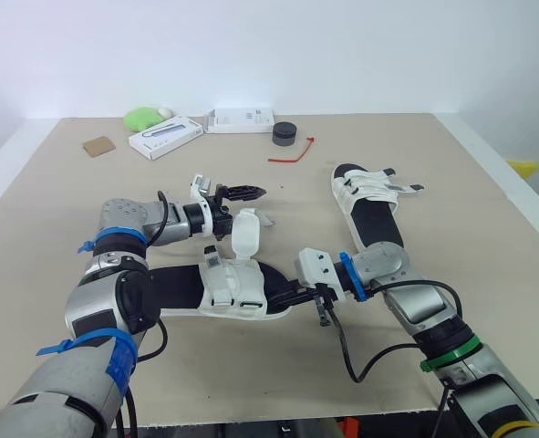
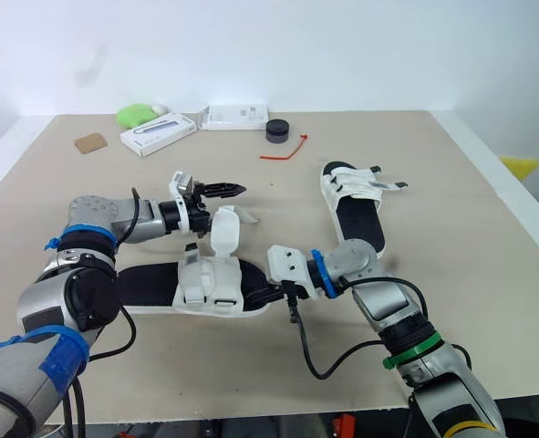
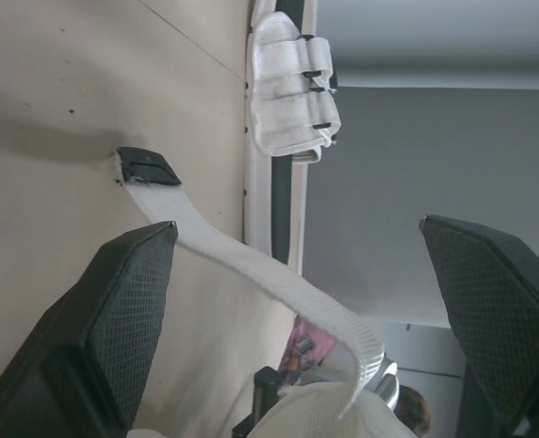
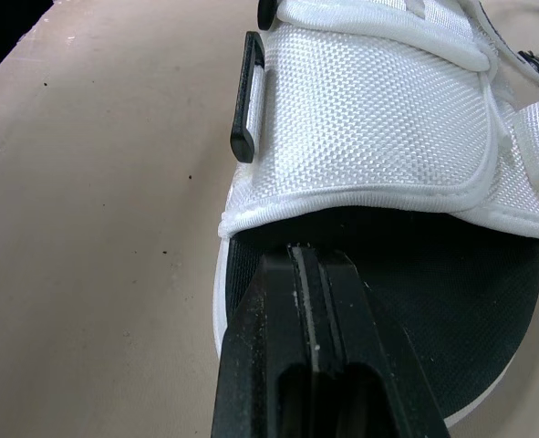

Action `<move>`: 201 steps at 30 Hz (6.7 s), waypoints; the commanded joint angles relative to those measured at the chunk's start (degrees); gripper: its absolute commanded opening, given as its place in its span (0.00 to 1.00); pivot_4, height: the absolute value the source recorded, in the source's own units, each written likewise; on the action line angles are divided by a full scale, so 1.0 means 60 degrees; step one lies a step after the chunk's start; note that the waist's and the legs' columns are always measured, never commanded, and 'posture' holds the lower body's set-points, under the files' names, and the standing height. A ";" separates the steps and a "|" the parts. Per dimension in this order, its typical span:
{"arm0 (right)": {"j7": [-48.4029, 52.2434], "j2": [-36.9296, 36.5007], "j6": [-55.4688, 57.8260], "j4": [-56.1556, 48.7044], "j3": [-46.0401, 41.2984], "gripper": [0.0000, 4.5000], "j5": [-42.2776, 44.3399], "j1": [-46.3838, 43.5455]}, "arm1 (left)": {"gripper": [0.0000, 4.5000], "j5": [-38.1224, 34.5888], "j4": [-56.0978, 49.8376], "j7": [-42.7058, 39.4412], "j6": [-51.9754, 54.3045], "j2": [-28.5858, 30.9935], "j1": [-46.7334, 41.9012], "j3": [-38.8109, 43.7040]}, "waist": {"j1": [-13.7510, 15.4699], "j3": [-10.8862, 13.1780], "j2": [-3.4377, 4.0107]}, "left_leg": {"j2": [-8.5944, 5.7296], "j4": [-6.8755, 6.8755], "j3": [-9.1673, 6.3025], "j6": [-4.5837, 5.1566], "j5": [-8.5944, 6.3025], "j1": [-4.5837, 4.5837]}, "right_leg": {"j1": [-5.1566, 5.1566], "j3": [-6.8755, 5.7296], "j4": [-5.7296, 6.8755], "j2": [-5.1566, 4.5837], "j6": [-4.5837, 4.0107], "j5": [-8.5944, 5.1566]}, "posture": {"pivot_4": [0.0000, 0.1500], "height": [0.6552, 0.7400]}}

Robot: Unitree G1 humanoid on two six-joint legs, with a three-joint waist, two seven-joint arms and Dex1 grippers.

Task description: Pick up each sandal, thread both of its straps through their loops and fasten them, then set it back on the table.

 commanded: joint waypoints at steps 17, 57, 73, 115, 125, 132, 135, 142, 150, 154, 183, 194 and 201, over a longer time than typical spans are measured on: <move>-0.0034 -0.0029 0.0038 -0.0152 -0.0041 0.00 -0.0051 0.0027 | 0.98 -0.0939 -0.2085 -0.1140 0.2485 0.0668 0.0695 -0.1151 | 0.0003 0.0000 0.0000 | 0.0000 0.0000 -0.0007 -0.0012 0.0005 -0.0003 | 0.0000 -0.0002 -0.0001 -0.0003 0.0001 0.0003 | 1.00 1.00; 0.0089 -0.0118 0.0034 -0.0249 0.0007 0.00 -0.0085 0.0004 | 0.01 0.0744 -0.7773 -0.3018 -0.1859 0.0120 0.2267 -0.3743 | -0.0015 0.0000 0.0000 | 0.0010 -0.0001 0.0009 -0.0048 0.0004 -0.0007 | -0.0008 0.0023 -0.0003 -0.0002 -0.0002 0.0014 | 1.00 1.00; 0.0244 -0.0126 0.0014 -0.0189 0.0079 0.00 -0.0052 -0.0059 | 0.01 0.7799 -1.1894 -0.5147 -1.4877 0.3186 0.6397 -0.7905 | 0.0040 -0.0001 -0.0002 | 0.0017 0.0000 0.0078 -0.0023 0.0002 0.0007 | 0.0002 0.0058 -0.0022 0.0018 0.0016 0.0004 | 1.00 1.00; 0.0384 -0.0168 -0.0004 -0.0150 0.0091 0.00 -0.0079 -0.0035 | 0.01 0.8722 -0.7558 -0.4610 -2.2707 0.3284 0.5155 -0.8093 | 0.0037 -0.0001 -0.0002 | 0.0028 0.0000 0.0080 0.0036 -0.0024 0.0004 | -0.0002 0.0069 -0.0029 0.0003 0.0033 0.0006 | 1.00 1.00; 0.0425 -0.0152 -0.0033 -0.0153 0.0110 0.00 -0.0114 -0.0041 | 0.06 0.8170 -0.7080 -0.5187 -2.3208 0.3696 0.4811 -0.8836 | 0.0036 -0.0001 -0.0002 | 0.0027 0.0000 0.0082 0.0037 -0.0024 0.0005 | 0.0000 0.0071 -0.0028 0.0003 0.0033 0.0005 | 1.00 1.00; 0.0431 -0.0180 -0.0018 -0.0202 0.0106 0.00 -0.0120 -0.0004 | 0.70 0.6241 -0.8589 -0.6270 -2.0533 0.3987 0.5081 -0.8949 | 0.0034 -0.0001 -0.0001 | 0.0028 0.0000 0.0081 0.0039 -0.0025 0.0004 | -0.0001 0.0070 -0.0027 0.0007 0.0036 0.0003 | 1.00 1.00; 0.0438 -0.0193 -0.0026 -0.0214 0.0103 0.00 -0.0123 0.0013 | 0.78 0.5484 -0.9281 -0.6565 -1.9102 0.4044 0.5299 -0.8689 | 0.0032 -0.0001 -0.0002 | 0.0029 0.0000 0.0080 0.0042 -0.0027 0.0005 | -0.0001 0.0070 -0.0027 0.0007 0.0039 0.0001 | 1.00 1.00; 0.0475 -0.0167 -0.0022 -0.0203 0.0101 0.00 -0.0121 -0.0003 | 0.78 0.4478 -1.1298 -0.7547 -1.6072 0.5195 0.6539 -0.8170 | 0.0014 -0.0001 -0.0001 | 0.0040 0.0000 0.0074 0.0053 -0.0033 0.0008 | -0.0006 0.0064 -0.0022 0.0026 0.0028 -0.0013 | 1.00 1.00; 0.0492 -0.0079 -0.0017 -0.0140 0.0144 0.00 -0.0125 -0.0032 | 0.78 0.5455 -1.1372 -0.7660 -1.5902 0.5500 0.7177 -0.7537 | 0.0025 -0.0001 -0.0001 | 0.0036 0.0000 0.0077 0.0053 -0.0033 0.0011 | -0.0003 0.0053 -0.0021 0.0026 0.0021 -0.0017 | 1.00 1.00; 0.0507 -0.0042 -0.0013 -0.0105 0.0148 0.00 -0.0123 -0.0071 | 0.78 0.5496 -1.1068 -0.7729 -1.5450 0.5555 0.7070 -0.7190 | 0.0021 -0.0001 -0.0001 | 0.0035 0.0000 0.0079 0.0053 -0.0033 0.0014 | -0.0003 0.0052 -0.0019 0.0033 0.0014 -0.0020 | 1.00 1.00; 0.0699 0.0008 -0.0137 0.0150 0.0138 0.00 -0.0189 -0.0163 | 0.78 -0.0871 -1.5693 -0.7520 -0.5430 0.7316 1.0153 -0.5369 | 0.0013 0.0005 -0.0007 | 0.0070 -0.0001 0.0075 0.0044 -0.0046 0.0023 | -0.0018 0.0013 0.0018 0.0080 -0.0093 -0.0085 | 1.00 1.00; 0.0696 -0.0019 -0.0118 0.0066 0.0142 0.00 -0.0192 -0.0111 | 0.78 0.0183 -1.5762 -0.7898 -0.5991 0.7064 1.0501 -0.5798 | 0.0015 0.0005 -0.0006 | 0.0076 -0.0001 0.0075 0.0044 -0.0053 0.0020 | -0.0020 0.0015 0.0016 0.0079 -0.0064 -0.0072 | 1.00 1.00; 0.0667 0.0001 -0.0134 0.0059 0.0152 0.00 -0.0204 -0.0110 | 0.78 0.0546 -1.5854 -0.7721 -0.5940 0.6603 1.0448 -0.6370 | 0.0016 0.0005 -0.0006 | 0.0078 -0.0001 0.0074 0.0044 -0.0053 0.0019 | -0.0020 0.0013 0.0016 0.0081 -0.0062 -0.0070 | 1.00 1.00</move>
